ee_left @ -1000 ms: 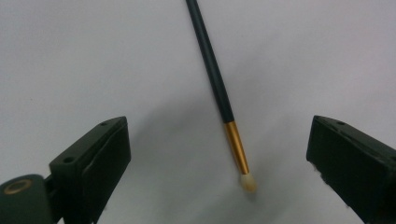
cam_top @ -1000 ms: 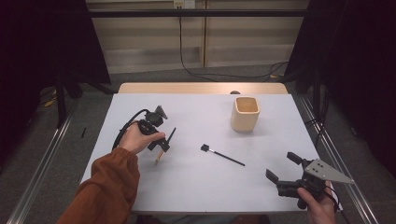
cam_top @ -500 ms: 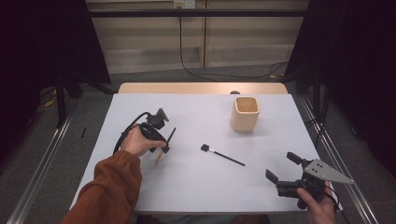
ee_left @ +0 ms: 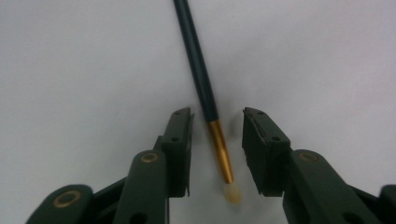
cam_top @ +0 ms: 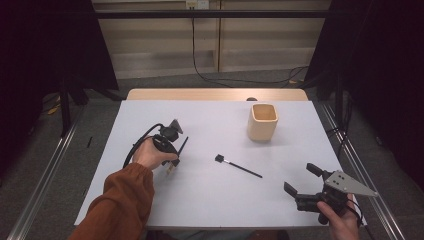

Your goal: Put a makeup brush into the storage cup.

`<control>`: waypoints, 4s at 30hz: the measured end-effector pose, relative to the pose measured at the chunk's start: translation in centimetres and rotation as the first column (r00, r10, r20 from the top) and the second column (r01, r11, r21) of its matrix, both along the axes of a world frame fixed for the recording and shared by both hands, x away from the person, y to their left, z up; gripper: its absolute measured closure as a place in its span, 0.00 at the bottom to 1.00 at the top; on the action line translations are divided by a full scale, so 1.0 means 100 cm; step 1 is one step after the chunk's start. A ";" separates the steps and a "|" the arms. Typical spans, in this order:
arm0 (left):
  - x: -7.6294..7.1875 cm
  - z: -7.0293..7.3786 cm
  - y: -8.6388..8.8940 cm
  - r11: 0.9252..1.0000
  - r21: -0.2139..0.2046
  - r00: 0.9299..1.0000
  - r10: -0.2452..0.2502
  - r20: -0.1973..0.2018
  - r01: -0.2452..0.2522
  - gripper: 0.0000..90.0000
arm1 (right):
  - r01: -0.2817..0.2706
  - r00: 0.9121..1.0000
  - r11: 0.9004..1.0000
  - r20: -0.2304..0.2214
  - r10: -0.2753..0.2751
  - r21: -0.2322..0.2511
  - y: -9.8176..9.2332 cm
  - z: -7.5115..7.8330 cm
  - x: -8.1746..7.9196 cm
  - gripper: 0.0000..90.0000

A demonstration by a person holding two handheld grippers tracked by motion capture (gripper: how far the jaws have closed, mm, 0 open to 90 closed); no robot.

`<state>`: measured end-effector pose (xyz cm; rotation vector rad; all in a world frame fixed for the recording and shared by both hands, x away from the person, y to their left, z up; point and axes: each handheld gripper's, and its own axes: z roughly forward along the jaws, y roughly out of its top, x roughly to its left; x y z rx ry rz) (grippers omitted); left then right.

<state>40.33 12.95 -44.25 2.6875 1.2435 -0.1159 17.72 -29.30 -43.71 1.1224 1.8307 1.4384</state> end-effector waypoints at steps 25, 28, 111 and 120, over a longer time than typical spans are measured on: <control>0.003 -0.002 -0.003 0.998 0.061 1.000 0.011 0.009 -0.011 0.94 | -0.008 1.000 1.000 -0.008 0.008 0.001 0.001 0.000 0.000 0.00; 0.005 -0.002 0.000 0.999 0.034 1.000 0.031 -0.003 -0.031 0.94 | -0.009 1.000 1.000 -0.005 0.009 -0.001 0.001 0.000 0.000 0.00; -0.037 0.062 0.066 0.660 -0.704 0.782 0.284 0.555 0.260 0.94 | -0.005 1.000 1.000 -0.008 0.005 0.008 0.001 0.000 0.001 0.00; -0.041 0.060 0.050 0.629 -0.714 0.804 0.230 0.548 0.306 0.94 | -0.007 1.000 1.000 -0.006 0.007 0.005 0.001 0.000 0.001 0.00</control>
